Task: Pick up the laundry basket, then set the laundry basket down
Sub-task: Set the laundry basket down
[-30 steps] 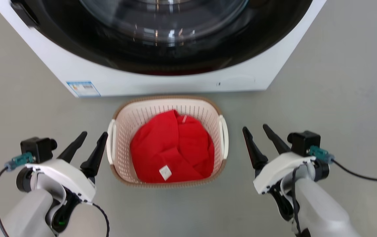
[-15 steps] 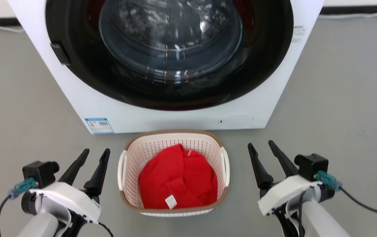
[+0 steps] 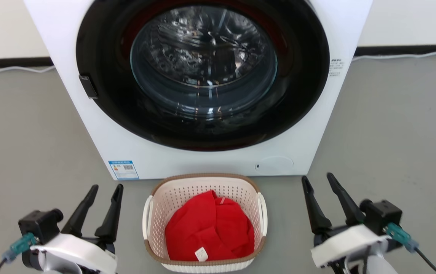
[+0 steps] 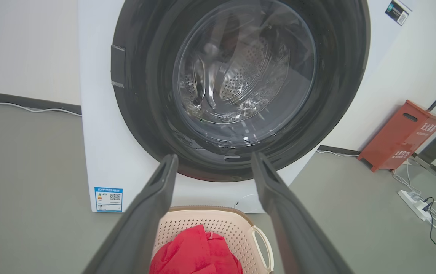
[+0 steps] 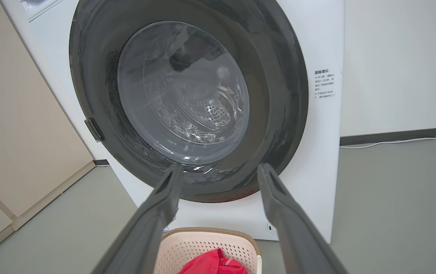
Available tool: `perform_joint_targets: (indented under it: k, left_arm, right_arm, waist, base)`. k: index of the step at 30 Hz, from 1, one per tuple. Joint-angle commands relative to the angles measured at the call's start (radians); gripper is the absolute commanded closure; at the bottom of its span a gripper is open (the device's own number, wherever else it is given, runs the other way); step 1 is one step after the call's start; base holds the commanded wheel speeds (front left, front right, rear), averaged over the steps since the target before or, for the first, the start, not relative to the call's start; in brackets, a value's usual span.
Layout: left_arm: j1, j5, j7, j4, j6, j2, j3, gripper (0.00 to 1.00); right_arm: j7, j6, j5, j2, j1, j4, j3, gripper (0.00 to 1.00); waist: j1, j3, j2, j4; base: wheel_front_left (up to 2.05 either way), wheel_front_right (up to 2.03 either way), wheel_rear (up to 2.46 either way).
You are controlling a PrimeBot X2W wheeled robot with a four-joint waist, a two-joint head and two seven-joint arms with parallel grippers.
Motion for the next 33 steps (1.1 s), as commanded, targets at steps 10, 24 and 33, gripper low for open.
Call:
perform_joint_targets:
  k: [10, 24, 33]
  left_arm:
    - [0.066, 0.114, -0.006, -0.098, -0.001, -0.07, 0.153, 0.0]
    - [0.12, 0.191, -0.006, -0.142, -0.001, -0.107, 0.199, 0.0]
    - [0.124, 0.209, -0.006, -0.147, -0.001, -0.114, 0.21, 0.0]
  right_arm:
    - [-0.007, 0.002, -0.059, 0.005, 0.087, -0.108, -0.061, 0.0]
    - [-0.007, 0.002, -0.082, 0.005, 0.139, -0.171, -0.085, 0.0]
    - [-0.007, 0.002, -0.082, 0.005, 0.137, -0.166, -0.086, 0.0]
  waist:
    - [0.0, -0.055, -0.0001, 0.017]
    - [0.0, -0.058, -0.0001, 0.023]
    - [0.0, -0.055, -0.0001, 0.023]
  base:
    - [0.0, 0.0, 0.0]
    - [0.0, 0.0, 0.0]
    - [0.0, 0.0, 0.0]
